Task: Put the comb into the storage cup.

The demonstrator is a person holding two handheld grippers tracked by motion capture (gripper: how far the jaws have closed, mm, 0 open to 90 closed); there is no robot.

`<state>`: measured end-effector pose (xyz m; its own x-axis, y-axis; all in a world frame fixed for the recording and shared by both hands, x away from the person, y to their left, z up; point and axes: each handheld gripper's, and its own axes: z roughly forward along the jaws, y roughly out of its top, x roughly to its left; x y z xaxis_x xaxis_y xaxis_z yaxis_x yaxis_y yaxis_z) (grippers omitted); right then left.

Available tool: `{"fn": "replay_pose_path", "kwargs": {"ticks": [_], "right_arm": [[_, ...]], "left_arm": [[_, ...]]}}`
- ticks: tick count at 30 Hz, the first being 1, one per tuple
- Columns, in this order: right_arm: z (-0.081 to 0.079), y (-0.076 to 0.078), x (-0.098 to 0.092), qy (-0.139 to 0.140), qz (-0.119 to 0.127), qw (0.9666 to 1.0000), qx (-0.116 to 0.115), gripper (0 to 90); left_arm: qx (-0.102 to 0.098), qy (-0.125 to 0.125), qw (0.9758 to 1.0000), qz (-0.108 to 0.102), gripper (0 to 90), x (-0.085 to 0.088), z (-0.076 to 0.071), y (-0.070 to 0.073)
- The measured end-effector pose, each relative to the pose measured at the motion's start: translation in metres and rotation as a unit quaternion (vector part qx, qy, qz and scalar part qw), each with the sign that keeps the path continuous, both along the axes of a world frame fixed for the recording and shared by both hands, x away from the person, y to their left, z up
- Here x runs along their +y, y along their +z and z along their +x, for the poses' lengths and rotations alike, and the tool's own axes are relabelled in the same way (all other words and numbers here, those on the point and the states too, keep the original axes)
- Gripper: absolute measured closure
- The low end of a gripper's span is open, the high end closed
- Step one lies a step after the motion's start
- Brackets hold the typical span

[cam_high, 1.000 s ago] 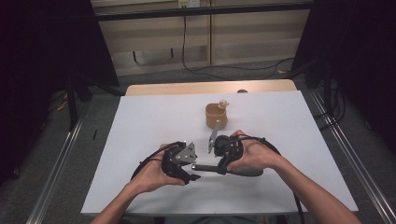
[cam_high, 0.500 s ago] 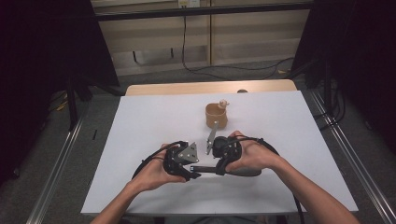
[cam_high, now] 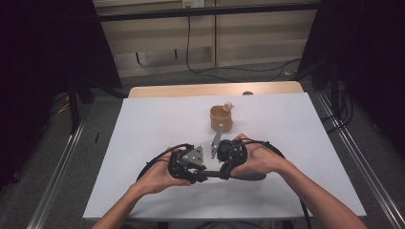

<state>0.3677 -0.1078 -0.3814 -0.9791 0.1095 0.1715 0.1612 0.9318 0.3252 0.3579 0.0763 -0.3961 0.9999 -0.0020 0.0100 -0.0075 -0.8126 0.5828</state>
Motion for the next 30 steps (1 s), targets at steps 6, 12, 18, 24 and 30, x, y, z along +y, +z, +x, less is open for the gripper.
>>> {"fn": "replay_pose_path", "kwargs": {"ticks": [6, 12, 18, 24, 30], "right_arm": [[0.0005, -0.0009, 0.0011, 0.009, 0.005, 0.9999, -0.002, 72.7], [0.0007, -0.0013, 0.0013, 0.01, 0.006, 0.9999, -0.003, 72.7], [0.0007, -0.0008, 0.0009, 0.014, 0.015, 0.9997, -0.012, 72.7], [0.001, -0.0018, 0.0002, 0.018, 0.012, 0.9997, -0.01, 72.7], [0.0018, -0.0028, 0.0004, 0.026, 0.014, 0.9995, -0.006, 72.6]], "left_arm": [[0.007, -0.002, 1.0, 0.0, 63.0, -0.0013, 0.002, -0.002], [0.017, -0.008, 0.9998, -0.002, 68.7, -0.0015, 0.0037, -0.0016], [0.027, -0.013, 0.9996, -0.002, 69.5, -0.0025, 0.0058, -0.0024], [0.034, -0.023, 0.9992, -0.004, 71.5, -0.0028, 0.0073, -0.0051], [0.047, -0.023, 0.9986, -0.009, 72.4, -0.0021, 0.0086, -0.0085]]}}
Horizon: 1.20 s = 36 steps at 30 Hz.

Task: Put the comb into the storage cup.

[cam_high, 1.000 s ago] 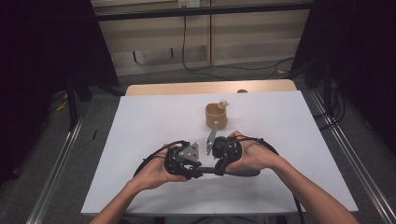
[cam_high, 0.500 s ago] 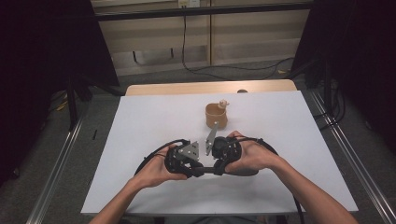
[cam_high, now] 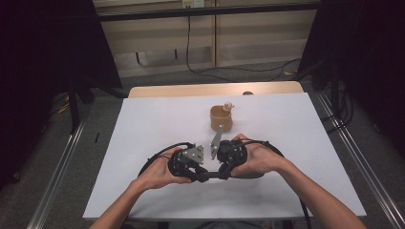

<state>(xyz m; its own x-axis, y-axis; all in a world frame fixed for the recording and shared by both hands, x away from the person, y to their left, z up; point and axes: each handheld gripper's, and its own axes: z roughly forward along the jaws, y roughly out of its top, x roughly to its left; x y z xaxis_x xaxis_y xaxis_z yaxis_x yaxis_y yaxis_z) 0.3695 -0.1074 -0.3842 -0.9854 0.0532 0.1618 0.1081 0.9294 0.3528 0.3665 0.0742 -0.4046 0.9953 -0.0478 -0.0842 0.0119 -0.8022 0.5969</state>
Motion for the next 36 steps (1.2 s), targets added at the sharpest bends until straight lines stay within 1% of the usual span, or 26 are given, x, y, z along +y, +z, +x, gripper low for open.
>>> {"fn": "replay_pose_path", "kwargs": {"ticks": [1, 4, 5, 6, 7, 8, 10, 11, 12, 13, 14, 15, 16, 17, 18, 19, 20, 22, 23, 25, 28, 29, 30, 31, 32, 36], "right_arm": [[0.001, -0.001, 0.0, 0.006, 0.003, 1.0, -0.001, 72.6], [0.001, -0.001, 0.0, 0.005, 0.002, 1.0, -0.001, 72.5], [0.001, -0.001, 0.0, 0.002, 0.002, 1.0, 0.0, 72.5], [0.002, -0.001, -0.001, 0.002, 0.002, 1.0, -0.001, 72.4], [0.002, 0.0, -0.002, 0.003, 0.005, 1.0, 0.003, 72.3], [0.002, 0.0, -0.002, -0.002, 0.006, 1.0, 0.002, 72.1], [0.002, 0.001, -0.003, -0.002, 0.009, 1.0, 0.002, 71.2], [0.002, 0.001, -0.002, -0.003, 0.013, 0.9999, -0.001, 66.3], [0.002, 0.001, -0.002, -0.003, 0.013, 0.9999, -0.001, 66.3], [0.003, 0.001, -0.002, -0.008, 0.016, 0.9998, -0.005, 60.7], [0.003, 0.001, -0.002, -0.008, 0.016, 0.9998, -0.005, 60.7], [0.002, 0.002, -0.003, -0.017, 0.018, 0.9997, -0.008, 49.3], [0.002, 0.002, -0.003, -0.017, 0.018, 0.9997, -0.008, 49.3], [0.002, 0.002, -0.003, -0.019, 0.02, 0.9996, -0.008, 45.9], [0.002, 0.005, -0.005, -0.029, 0.031, 0.999, -0.013, 38.7], [0.002, 0.005, -0.005, -0.029, 0.031, 0.999, -0.013, 38.7], [0.002, 0.007, -0.006, -0.035, 0.035, 0.9987, -0.016, 35.1], [0.003, 0.01, -0.011, -0.05, 0.049, 0.9972, -0.026, 30.7], [0.003, 0.012, -0.014, -0.055, 0.055, 0.9965, -0.03, 29.2], [0.003, 0.015, -0.02, -0.072, 0.068, 0.9944, -0.037, 25.6], [0.001, 0.02, -0.03, -0.087, 0.086, 0.9915, -0.044, 23.2], [0.0, 0.023, -0.037, -0.1, 0.1, 0.9885, -0.054, 20.7], [0.0, 0.023, -0.037, -0.1, 0.1, 0.9885, -0.054, 20.7], [-0.001, 0.025, -0.043, -0.115, 0.112, 0.9853, -0.06, 17.9], [-0.001, 0.025, -0.043, -0.115, 0.112, 0.9853, -0.06, 17.9], [-0.006, 0.03, -0.059, -0.158, 0.139, 0.9745, -0.078, 12.1]], "left_arm": [[0.003, -0.002, 1.0, 0.003, 72.5, 0.0, 0.0, 0.0], [-0.002, -0.004, 1.0, -0.004, 72.5, 0.0, 0.0, -0.001], [0.002, -0.001, 1.0, -0.007, 72.5, 0.001, 0.0, -0.001], [0.009, -0.005, 0.9999, -0.002, 72.6, 0.001, 0.002, 0.0], [0.007, 0.001, 0.9999, -0.01, 72.6, 0.002, 0.001, 0.0], [0.012, -0.003, 0.9999, -0.006, 72.7, 0.002, 0.002, 0.001], [0.008, 0.0, 0.9999, -0.013, 72.7, 0.003, 0.002, 0.001], [0.005, 0.001, 0.9999, -0.01, 72.7, 0.004, 0.003, 0.002], [0.005, 0.001, 0.9999, -0.01, 72.7, 0.004, 0.003, 0.002], [0.006, 0.002, 0.9999, -0.012, 72.7, 0.004, 0.003, 0.001], [0.007, 0.004, 0.9999, -0.012, 72.7, 0.004, 0.003, 0.001], [0.007, 0.006, 0.9999, -0.013, 72.7, 0.004, 0.003, 0.001], [0.008, 0.006, 0.9999, -0.012, 72.7, 0.004, 0.003, 0.001], [0.005, 0.007, 0.9999, -0.013, 72.7, 0.005, 0.003, 0.001], [0.008, 0.008, 0.9997, -0.02, 72.7, 0.005, 0.004, 0.001], [0.008, 0.008, 0.9997, -0.02, 72.7, 0.005, 0.004, 0.001], [0.006, 0.012, 0.9997, -0.019, 72.7, 0.006, 0.004, 0.002], [0.003, 0.008, 0.9999, -0.015, 72.7, 0.008, 0.005, 0.003], [0.007, 0.01, 0.9998, -0.018, 72.7, 0.008, 0.004, 0.003], [0.003, 0.014, 0.9997, -0.022, 72.7, 0.01, 0.005, 0.003], [0.009, 0.022, 0.9993, -0.029, 72.7, 0.012, 0.007, 0.003], [0.013, 0.025, 0.999, -0.035, 72.7, 0.014, 0.008, 0.003], [0.013, 0.025, 0.999, -0.035, 72.7, 0.014, 0.008, 0.003], [0.02, 0.031, 0.9984, -0.042, 72.7, 0.016, 0.01, 0.003], [0.02, 0.031, 0.9984, -0.042, 72.7, 0.016, 0.01, 0.003], [0.02, 0.048, 0.9967, -0.062, 72.7, 0.021, 0.011, 0.005]]}}
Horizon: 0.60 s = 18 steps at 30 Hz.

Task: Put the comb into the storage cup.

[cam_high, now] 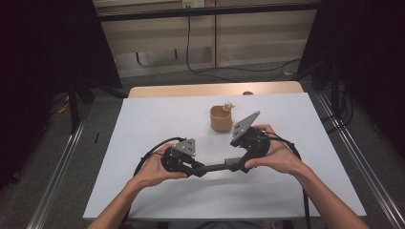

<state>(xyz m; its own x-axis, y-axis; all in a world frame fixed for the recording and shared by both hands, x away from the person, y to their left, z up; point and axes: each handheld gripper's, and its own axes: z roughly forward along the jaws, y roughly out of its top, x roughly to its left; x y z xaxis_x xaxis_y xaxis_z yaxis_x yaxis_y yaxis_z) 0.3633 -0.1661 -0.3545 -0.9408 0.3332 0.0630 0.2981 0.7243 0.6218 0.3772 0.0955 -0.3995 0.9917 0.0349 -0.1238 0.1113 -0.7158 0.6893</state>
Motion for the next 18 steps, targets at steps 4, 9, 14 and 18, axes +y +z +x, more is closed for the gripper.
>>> {"fn": "replay_pose_path", "kwargs": {"ticks": [4, 9, 14, 18], "right_arm": [[-0.006, 0.004, -0.012, -0.037, 0.025, 0.9987, -0.023, 9.3], [-0.015, 0.011, -0.027, -0.081, 0.072, 0.9926, -0.054, 4.1], [-0.024, 0.011, -0.032, -0.11, 0.093, 0.9868, -0.075, 4.2], [-0.031, 0.01, -0.036, -0.138, 0.113, 0.9796, -0.092, 4.3]], "left_arm": [[0.003, 0.009, 0.9999, -0.011, 72.7, 0.005, 0.001, 0.0], [-0.006, 0.033, 0.9989, -0.032, 72.7, 0.012, 0.001, 0.0], [-0.015, 0.052, 0.9974, -0.048, 72.7, 0.018, 0.001, 0.002], [-0.022, 0.068, 0.9956, -0.061, 72.7, 0.024, 0.001, 0.001]]}}
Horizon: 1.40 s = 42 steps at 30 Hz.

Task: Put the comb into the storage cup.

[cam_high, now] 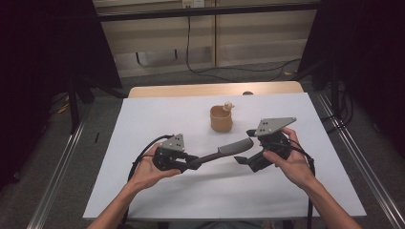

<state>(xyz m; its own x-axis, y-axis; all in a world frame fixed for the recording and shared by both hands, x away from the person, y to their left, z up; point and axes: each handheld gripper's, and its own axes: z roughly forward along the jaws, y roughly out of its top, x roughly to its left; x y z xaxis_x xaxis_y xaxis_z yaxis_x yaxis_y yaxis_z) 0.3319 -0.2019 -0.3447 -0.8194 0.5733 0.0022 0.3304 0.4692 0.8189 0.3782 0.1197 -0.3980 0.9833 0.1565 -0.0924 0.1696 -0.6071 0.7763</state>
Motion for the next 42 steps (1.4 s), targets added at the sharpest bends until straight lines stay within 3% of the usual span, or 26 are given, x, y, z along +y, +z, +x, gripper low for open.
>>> {"fn": "replay_pose_path", "kwargs": {"ticks": [6, 7, 11, 17, 27, 28, 30, 31, 34, 35, 42], "right_arm": [[-0.006, -0.005, -0.005, -0.029, 0.04, 0.9985, -0.022, 4.3], [-0.009, -0.007, -0.006, -0.034, 0.06, 0.9971, -0.032, 4.4], [-0.012, -0.01, -0.008, -0.039, 0.084, 0.9952, -0.033, 4.3], [-0.014, -0.024, -0.01, -0.063, 0.127, 0.9892, -0.037, 4.5], [-0.013, -0.038, -0.007, -0.068, 0.188, 0.9792, -0.036, 5.8], [-0.013, -0.042, -0.006, -0.068, 0.205, 0.9759, -0.03, 5.8], [-0.012, -0.047, -0.005, -0.068, 0.219, 0.9729, -0.027, 5.9], [-0.012, -0.052, -0.002, -0.067, 0.236, 0.9693, -0.019, 5.4], [-0.012, -0.054, 0.001, -0.066, 0.245, 0.9673, -0.013, 4.2], [-0.012, -0.055, 0.003, -0.065, 0.25, 0.9659, -0.015, 4.3], [-0.008, -0.056, 0.018, -0.062, 0.302, 0.9513, -0.001, 4.8]], "left_arm": [[-0.005, 0.019, 0.9996, -0.018, 72.7, 0.006, 0.001, 0.001], [-0.006, 0.024, 0.9994, -0.024, 72.7, 0.007, 0.001, 0.002], [-0.006, 0.04, 0.998, -0.049, 72.7, 0.012, 0.002, 0.002], [-0.014, 0.052, 0.9964, -0.065, 72.7, 0.015, 0.0, 0.001], [-0.026, 0.068, 0.993, -0.094, 72.7, 0.02, -0.004, 0.002], [-0.025, 0.067, 0.9931, -0.093, 72.7, 0.02, -0.004, 0.002], [-0.028, 0.072, 0.992, -0.1, 72.8, 0.021, -0.005, 0.003], [-0.031, 0.073, 0.9917, -0.101, 72.7, 0.021, -0.006, 0.003], [-0.033, 0.069, 0.9915, -0.105, 72.8, 0.02, -0.008, 0.004], [-0.041, 0.074, 0.9904, -0.11, 72.7, 0.02, -0.01, 0.004], [-0.049, 0.069, 0.9889, -0.123, 72.7, 0.018, -0.012, 0.003]]}}
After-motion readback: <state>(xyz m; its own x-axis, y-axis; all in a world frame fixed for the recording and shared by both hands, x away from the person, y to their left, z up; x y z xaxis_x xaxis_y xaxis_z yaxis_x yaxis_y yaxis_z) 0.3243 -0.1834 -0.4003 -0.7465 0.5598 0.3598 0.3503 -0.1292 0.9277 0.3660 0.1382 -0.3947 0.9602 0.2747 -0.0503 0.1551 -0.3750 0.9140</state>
